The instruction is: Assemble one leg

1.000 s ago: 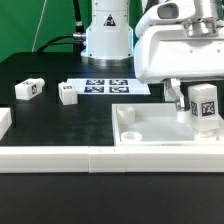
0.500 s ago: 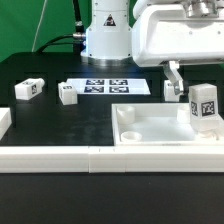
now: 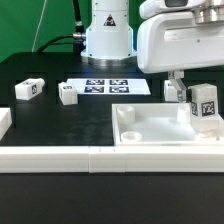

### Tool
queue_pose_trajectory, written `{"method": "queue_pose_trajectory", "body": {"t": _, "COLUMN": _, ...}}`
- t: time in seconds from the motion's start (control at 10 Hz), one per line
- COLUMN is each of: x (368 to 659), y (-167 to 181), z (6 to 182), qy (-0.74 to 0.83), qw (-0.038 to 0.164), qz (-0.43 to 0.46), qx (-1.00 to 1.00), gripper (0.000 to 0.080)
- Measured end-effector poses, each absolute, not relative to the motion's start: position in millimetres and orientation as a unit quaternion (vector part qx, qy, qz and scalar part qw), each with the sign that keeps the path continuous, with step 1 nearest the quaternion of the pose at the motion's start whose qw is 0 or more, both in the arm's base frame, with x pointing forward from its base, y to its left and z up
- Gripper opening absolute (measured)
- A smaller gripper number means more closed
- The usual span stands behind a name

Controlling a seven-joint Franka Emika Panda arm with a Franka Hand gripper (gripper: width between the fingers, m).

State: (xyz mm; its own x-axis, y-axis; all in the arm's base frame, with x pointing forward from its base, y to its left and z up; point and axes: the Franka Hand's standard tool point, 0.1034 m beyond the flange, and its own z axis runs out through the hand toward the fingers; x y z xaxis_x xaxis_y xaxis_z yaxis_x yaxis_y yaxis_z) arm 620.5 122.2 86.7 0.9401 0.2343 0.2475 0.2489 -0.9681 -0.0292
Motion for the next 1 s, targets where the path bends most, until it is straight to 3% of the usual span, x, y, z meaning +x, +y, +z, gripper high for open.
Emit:
{"method": "queue_pose_trajectory", "body": {"t": 0.2, "x": 619.0, "y": 122.0, "z": 85.1, "qy": -0.126, "qw": 0.033, "qz": -0.069, "qx": -0.989, "gripper": 0.0649}}
{"method": "queue_pose_trajectory", "body": {"t": 0.6, "x": 621.1, "y": 121.7, "z": 82.9, "qy": -0.126, "qw": 0.032, "qz": -0.075, "qx": -0.989, "gripper": 0.0620}}
{"method": "queue_pose_trajectory", "body": {"t": 0.7, "x": 621.2, "y": 121.7, "z": 82.9, "qy": -0.126, "qw": 0.032, "qz": -0.075, "qx": -0.989, "gripper": 0.0446}}
{"method": "queue_pose_trajectory", "body": {"t": 0.8, "x": 621.3, "y": 121.3, "z": 83.0, "qy": -0.125, "qw": 0.032, "qz": -0.075, "qx": -0.989, "gripper": 0.0446}}
{"method": "queue_pose_trajectory", "body": {"t": 0.9, "x": 621.4, "y": 120.6, "z": 82.8, "qy": -0.125, "qw": 0.032, "qz": -0.075, "qx": -0.989, "gripper": 0.0292}}
{"method": "queue_pose_trajectory", "body": {"t": 1.0, "x": 621.4, "y": 120.4, "z": 82.8, "qy": -0.125, "qw": 0.032, "qz": -0.075, "qx": -0.989, "gripper": 0.0292}}
